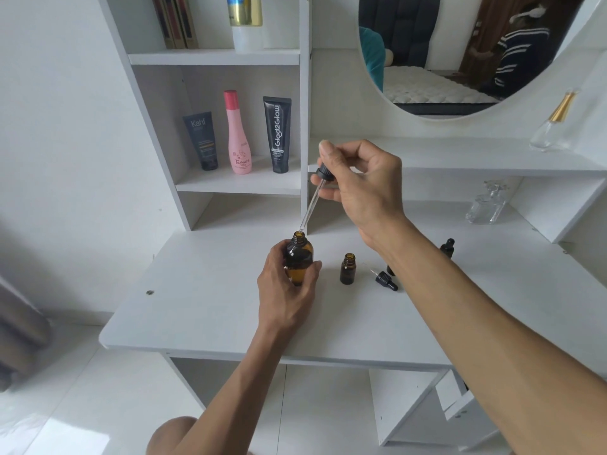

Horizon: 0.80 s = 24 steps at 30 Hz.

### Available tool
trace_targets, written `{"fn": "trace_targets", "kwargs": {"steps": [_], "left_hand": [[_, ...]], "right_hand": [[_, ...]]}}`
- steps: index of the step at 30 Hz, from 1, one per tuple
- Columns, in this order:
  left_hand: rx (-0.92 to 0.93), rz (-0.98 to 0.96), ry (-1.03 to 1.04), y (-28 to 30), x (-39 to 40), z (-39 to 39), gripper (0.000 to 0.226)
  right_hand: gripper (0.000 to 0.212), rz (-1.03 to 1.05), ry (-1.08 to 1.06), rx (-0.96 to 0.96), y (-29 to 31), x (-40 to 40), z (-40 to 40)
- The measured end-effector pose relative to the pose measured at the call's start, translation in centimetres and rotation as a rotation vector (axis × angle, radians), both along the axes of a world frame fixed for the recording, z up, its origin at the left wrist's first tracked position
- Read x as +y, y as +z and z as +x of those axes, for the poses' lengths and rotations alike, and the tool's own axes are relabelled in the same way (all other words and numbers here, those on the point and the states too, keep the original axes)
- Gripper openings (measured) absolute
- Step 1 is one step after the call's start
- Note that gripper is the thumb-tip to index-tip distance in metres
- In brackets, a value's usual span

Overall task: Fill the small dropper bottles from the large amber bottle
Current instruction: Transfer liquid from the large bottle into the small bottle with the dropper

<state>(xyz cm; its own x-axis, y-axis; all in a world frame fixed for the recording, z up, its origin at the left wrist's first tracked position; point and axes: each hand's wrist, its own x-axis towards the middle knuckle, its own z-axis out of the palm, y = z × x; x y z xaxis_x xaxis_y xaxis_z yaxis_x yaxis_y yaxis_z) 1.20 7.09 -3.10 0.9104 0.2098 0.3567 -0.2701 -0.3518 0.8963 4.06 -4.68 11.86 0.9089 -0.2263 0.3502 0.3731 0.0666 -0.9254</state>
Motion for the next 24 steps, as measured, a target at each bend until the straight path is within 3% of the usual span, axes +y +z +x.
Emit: {"fn": "trace_targets", "kwargs": {"steps": [24], "left_hand": [[-0.009, 0.003, -0.004, -0.1, -0.1, 0.1, 0.041]], "right_hand": [[0.021, -0.308, 0.059, 0.001, -2.1, 1.3, 0.3]]}}
